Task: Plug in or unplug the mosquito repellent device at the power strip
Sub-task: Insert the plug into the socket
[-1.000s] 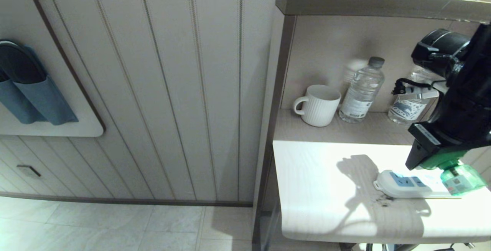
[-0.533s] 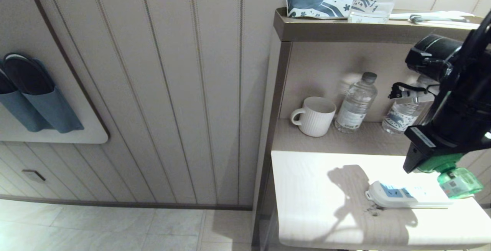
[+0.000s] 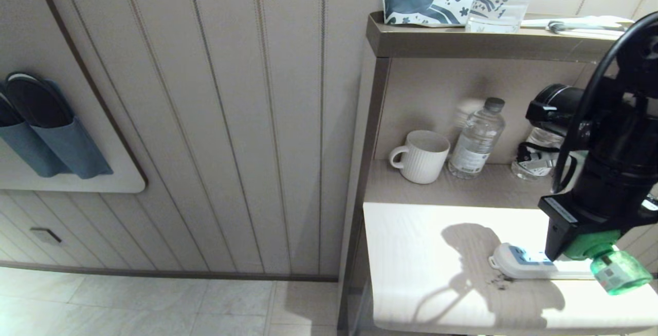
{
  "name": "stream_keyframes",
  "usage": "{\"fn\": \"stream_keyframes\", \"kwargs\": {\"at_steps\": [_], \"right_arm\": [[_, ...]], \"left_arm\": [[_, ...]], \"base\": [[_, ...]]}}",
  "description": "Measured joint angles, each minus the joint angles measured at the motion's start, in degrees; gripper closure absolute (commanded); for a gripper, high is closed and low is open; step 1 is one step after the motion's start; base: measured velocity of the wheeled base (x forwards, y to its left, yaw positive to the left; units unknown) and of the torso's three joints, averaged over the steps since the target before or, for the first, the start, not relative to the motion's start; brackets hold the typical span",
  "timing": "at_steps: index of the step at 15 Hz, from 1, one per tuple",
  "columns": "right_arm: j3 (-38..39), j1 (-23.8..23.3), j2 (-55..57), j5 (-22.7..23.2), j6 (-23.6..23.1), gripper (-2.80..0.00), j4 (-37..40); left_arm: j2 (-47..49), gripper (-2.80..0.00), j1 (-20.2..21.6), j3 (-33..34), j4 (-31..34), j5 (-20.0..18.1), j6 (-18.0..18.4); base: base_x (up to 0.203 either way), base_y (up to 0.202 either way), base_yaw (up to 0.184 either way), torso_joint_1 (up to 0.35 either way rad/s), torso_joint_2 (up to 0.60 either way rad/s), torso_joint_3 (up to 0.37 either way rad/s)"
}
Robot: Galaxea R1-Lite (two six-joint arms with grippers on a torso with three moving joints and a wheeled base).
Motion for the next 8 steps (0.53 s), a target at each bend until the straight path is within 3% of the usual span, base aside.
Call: {"fn": "stream_keyframes", "kwargs": {"at_steps": [8], "right_arm": [[11.5, 0.1, -1.1, -1.8, 1.9, 0.0, -10.6]], "left_arm": [[0.0, 0.0, 0.0, 0.0, 0.0, 0.0, 0.0]], "base": [[0.0, 0.0, 0.0, 0.0, 0.0, 0.0]]}}
